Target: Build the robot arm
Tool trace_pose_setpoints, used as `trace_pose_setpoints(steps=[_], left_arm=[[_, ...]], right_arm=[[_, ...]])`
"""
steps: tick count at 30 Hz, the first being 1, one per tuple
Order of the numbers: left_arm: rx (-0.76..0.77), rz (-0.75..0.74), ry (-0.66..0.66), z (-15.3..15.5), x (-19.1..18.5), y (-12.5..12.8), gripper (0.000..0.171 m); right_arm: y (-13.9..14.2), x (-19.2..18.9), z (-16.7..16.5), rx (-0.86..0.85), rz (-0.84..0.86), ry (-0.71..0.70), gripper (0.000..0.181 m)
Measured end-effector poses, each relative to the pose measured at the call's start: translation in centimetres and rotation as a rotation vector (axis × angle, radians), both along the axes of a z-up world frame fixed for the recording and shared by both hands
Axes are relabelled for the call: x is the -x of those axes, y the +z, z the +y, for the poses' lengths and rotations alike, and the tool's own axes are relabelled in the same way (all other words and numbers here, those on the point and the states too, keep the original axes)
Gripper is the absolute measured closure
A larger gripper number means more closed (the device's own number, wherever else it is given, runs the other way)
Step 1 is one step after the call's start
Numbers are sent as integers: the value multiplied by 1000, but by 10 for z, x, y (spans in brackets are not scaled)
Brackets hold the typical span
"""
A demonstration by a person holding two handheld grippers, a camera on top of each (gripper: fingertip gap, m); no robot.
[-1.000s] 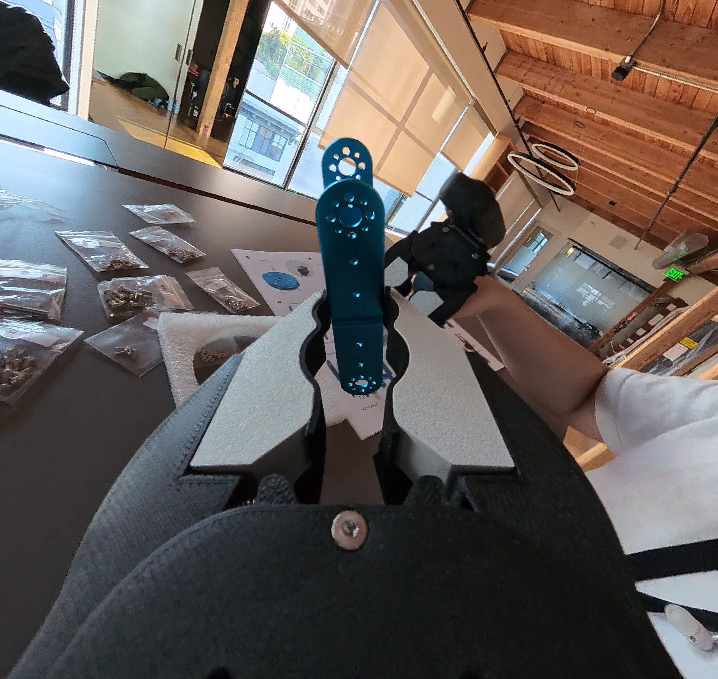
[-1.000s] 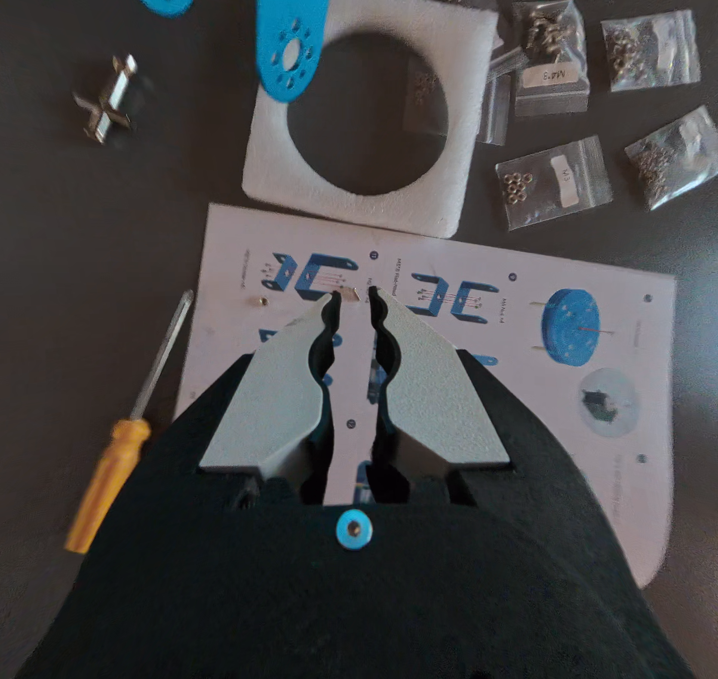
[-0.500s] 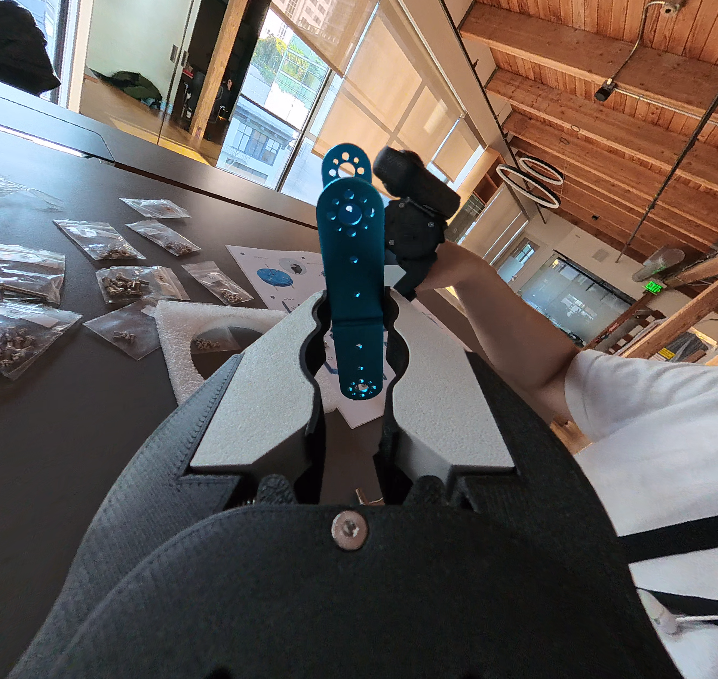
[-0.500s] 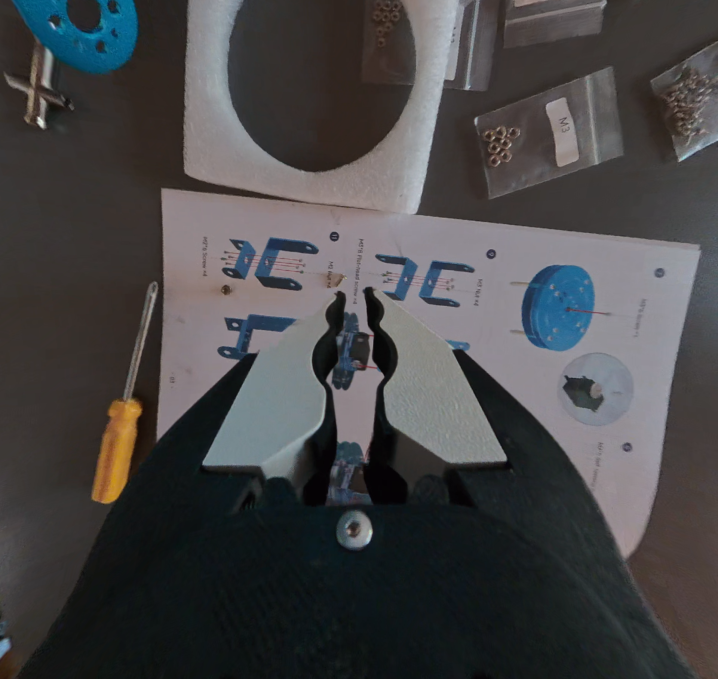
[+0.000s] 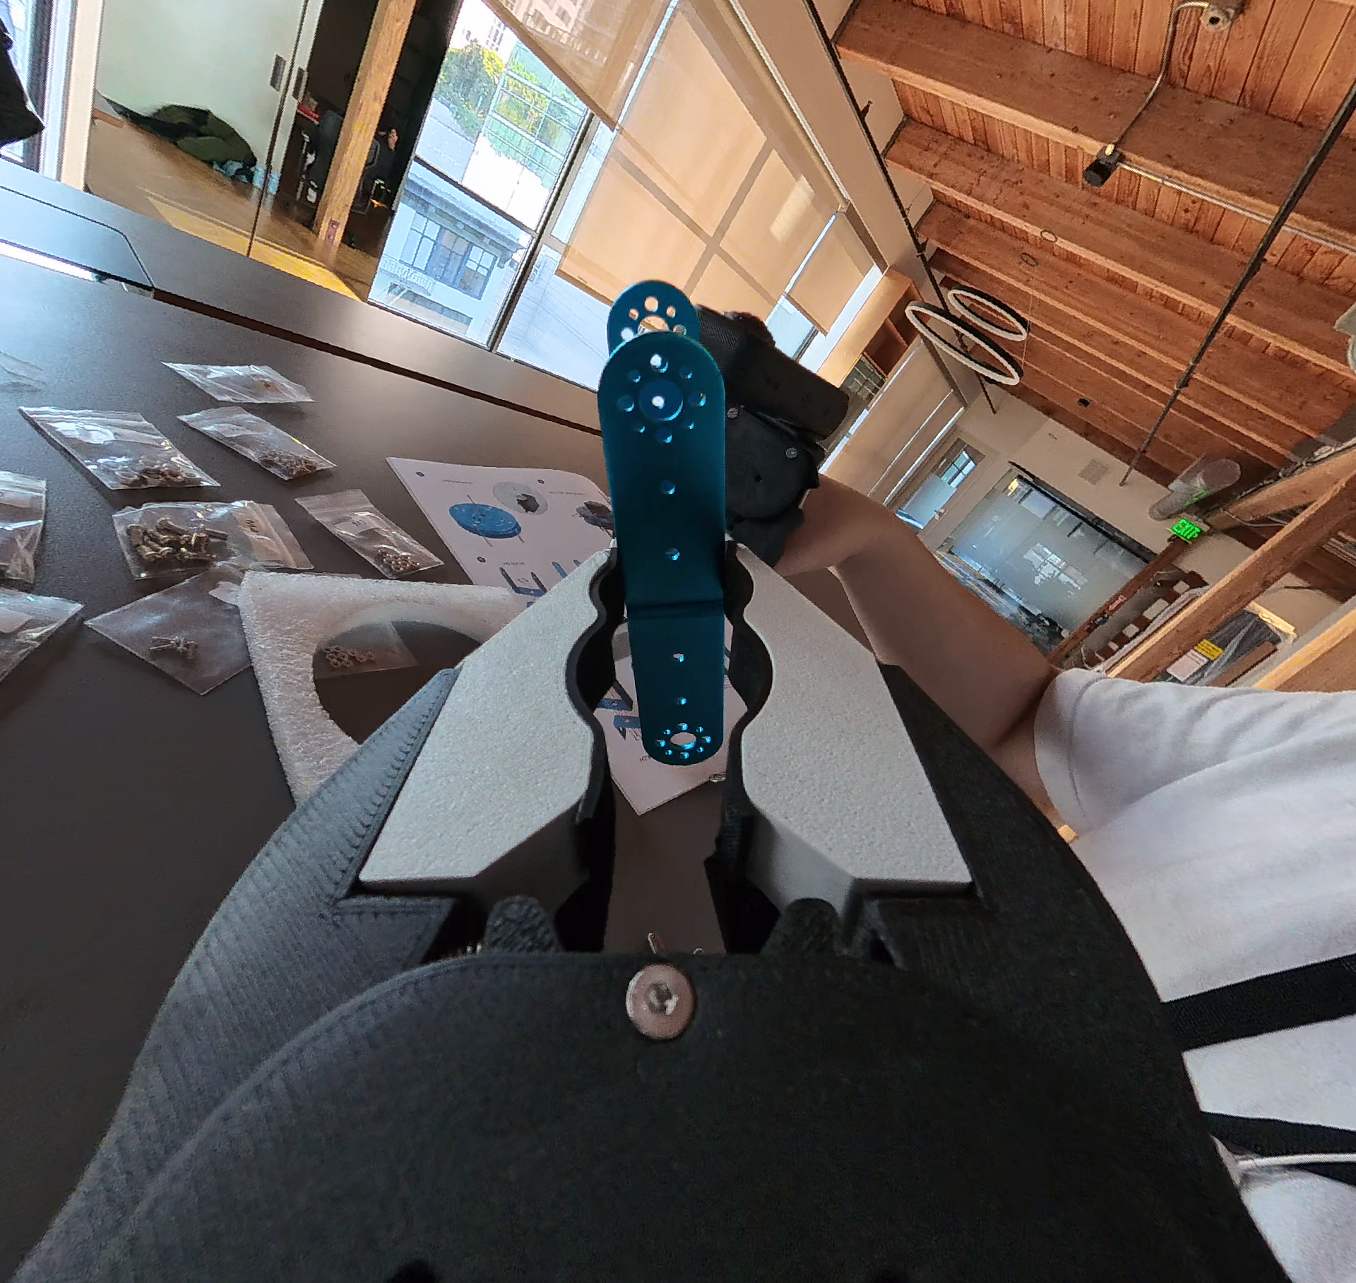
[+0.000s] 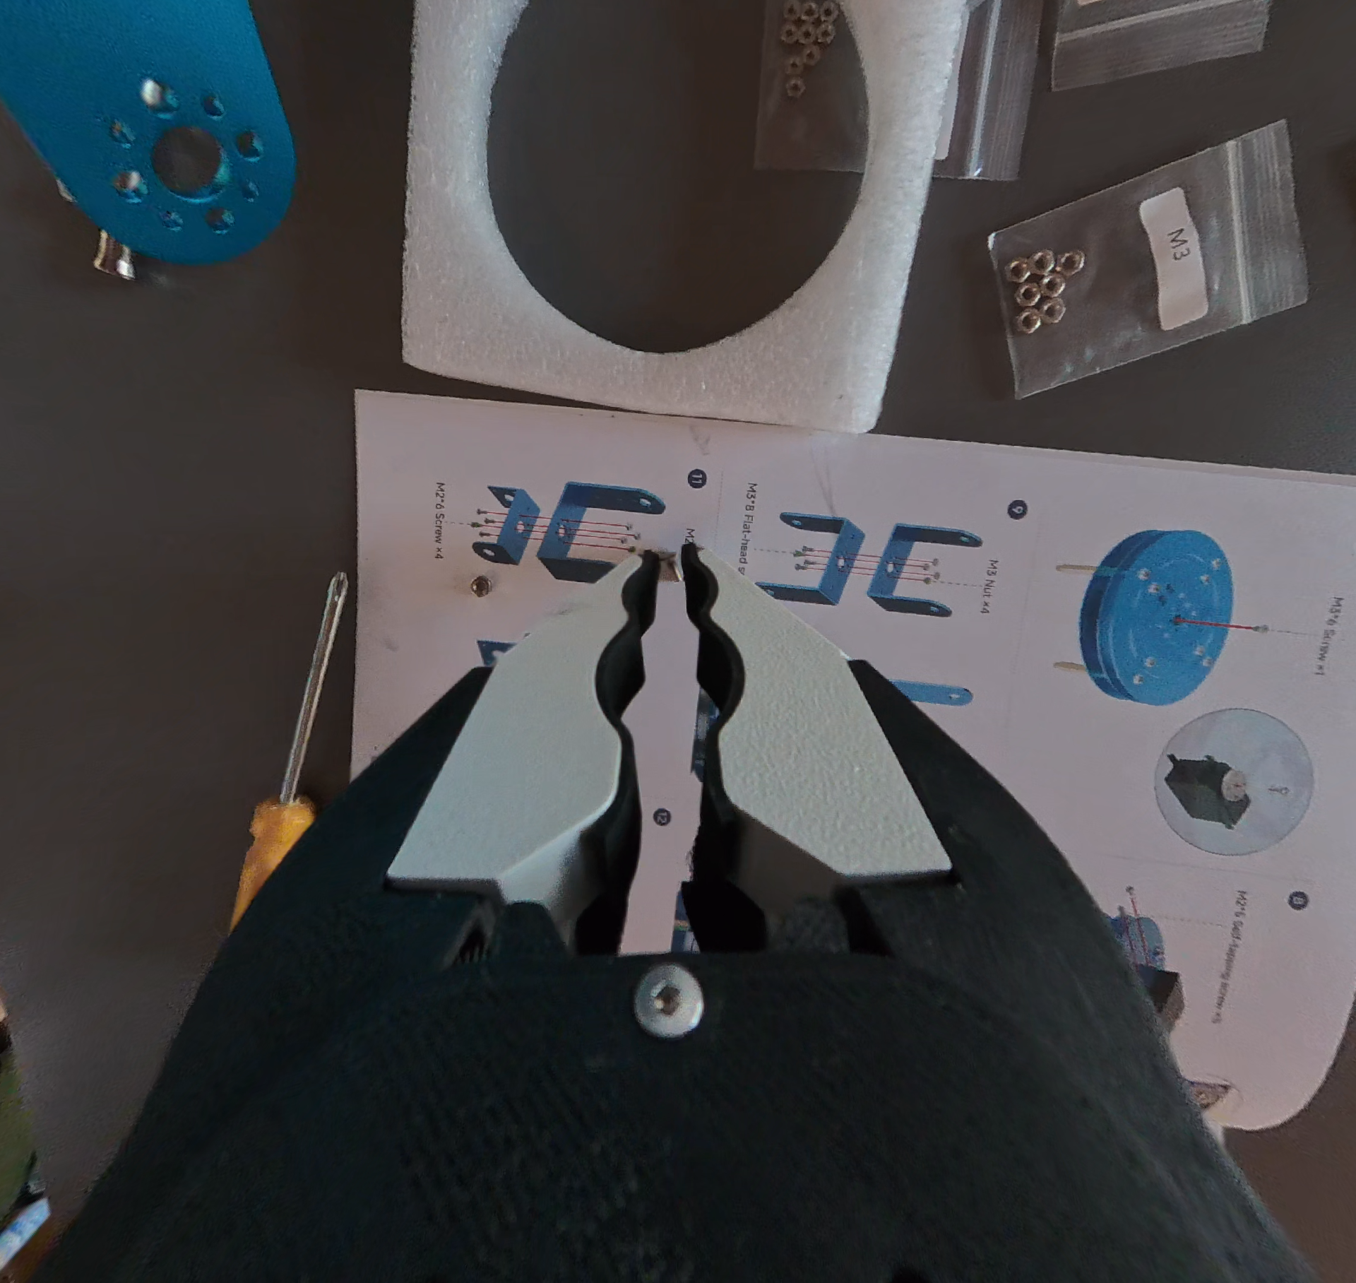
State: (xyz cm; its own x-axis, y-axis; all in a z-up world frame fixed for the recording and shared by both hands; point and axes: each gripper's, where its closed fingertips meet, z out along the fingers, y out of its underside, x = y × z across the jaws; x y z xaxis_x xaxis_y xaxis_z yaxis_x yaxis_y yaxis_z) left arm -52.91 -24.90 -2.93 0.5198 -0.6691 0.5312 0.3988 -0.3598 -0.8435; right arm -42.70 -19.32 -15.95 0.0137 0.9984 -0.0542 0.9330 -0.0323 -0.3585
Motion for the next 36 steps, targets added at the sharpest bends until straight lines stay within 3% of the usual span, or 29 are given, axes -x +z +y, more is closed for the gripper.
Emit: trace_pose_setpoints(steps=[12,18,22,28,31,36], left_arm=[[16,0,15,-1,5,-6,146],[31,9,10,4,1,-8,146],[17,53,-17,14,-16,-3,146],[-16,85,-61,30,-55,-4,146],[-74,89,-48,26,-68,0,146],[-292,274,118,13,-70,16,146]], right_arm=[[6,6,0,-32,74,28,177],[55,6,2,82,370,-75,178],[105,7,-6,242,632,-134,178],[187,8,-32,338,956,-164,178],[196,16,-35,248,1067,-255,178],[185,35,-47,217,1128,-292,178]])
